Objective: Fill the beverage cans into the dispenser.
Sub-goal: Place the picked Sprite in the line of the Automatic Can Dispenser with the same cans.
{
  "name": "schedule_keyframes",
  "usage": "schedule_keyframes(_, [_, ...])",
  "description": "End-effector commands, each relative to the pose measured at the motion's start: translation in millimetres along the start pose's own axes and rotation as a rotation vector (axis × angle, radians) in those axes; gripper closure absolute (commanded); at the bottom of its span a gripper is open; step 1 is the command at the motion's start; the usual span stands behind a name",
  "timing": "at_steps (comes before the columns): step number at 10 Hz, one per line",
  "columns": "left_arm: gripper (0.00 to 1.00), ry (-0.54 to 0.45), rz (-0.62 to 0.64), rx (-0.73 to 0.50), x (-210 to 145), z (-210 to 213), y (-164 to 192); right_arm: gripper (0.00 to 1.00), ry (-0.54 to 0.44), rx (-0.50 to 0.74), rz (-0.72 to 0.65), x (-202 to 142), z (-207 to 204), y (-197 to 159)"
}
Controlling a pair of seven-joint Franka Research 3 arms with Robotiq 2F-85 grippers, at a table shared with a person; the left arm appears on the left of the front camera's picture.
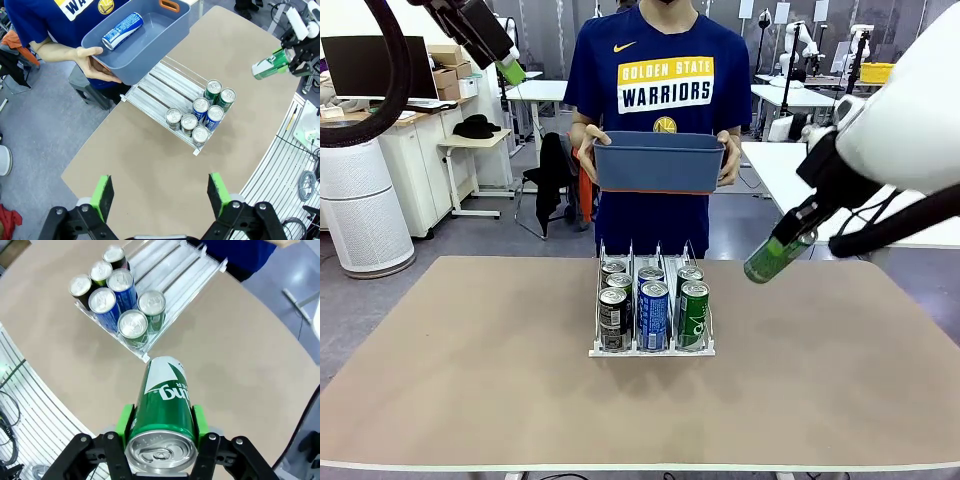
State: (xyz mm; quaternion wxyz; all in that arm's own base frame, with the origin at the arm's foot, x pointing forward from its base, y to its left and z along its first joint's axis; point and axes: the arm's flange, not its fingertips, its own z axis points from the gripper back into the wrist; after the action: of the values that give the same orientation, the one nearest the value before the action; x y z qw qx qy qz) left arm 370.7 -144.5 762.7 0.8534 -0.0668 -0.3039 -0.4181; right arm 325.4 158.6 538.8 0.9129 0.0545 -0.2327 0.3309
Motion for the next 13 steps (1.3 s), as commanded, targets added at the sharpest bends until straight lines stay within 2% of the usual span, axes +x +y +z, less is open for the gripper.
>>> schedule_keyframes(1, [0.00,0.005,0.006,-0.004,-1,0,0,0.42,0.035,0.001,-0.025,8,-26,10])
schedule_keyframes(3, [0.00,0.005,0.006,-0.004,-1,0,0,0.42,0.055,0.043,-0.009,6,-45,14])
schedule_keyframes(4, [0.00,0.005,0.006,-0.004,-1,0,0,0.42,0.097,0.145,0.057,7,-52,4])
schedule_keyframes(5, [0.00,0.005,0.006,-0.004,-1,0,0,0.42,0.075,0.036,0.001,-1,-42,14])
schedule_keyframes(8, [0.00,0.005,0.006,-0.004,-1,0,0,0.42,0.096,0.071,0.015,-1,-52,13])
schedule_keyframes(10, [0.00,0.005,0.006,-0.004,-1,0,0,0.42,0.144,-0.012,-0.126,11,-70,22])
schedule_keyframes(13, [0.00,0.005,0.006,-0.004,-1,0,0,0.42,0.125,-0.100,-0.204,10,-76,49])
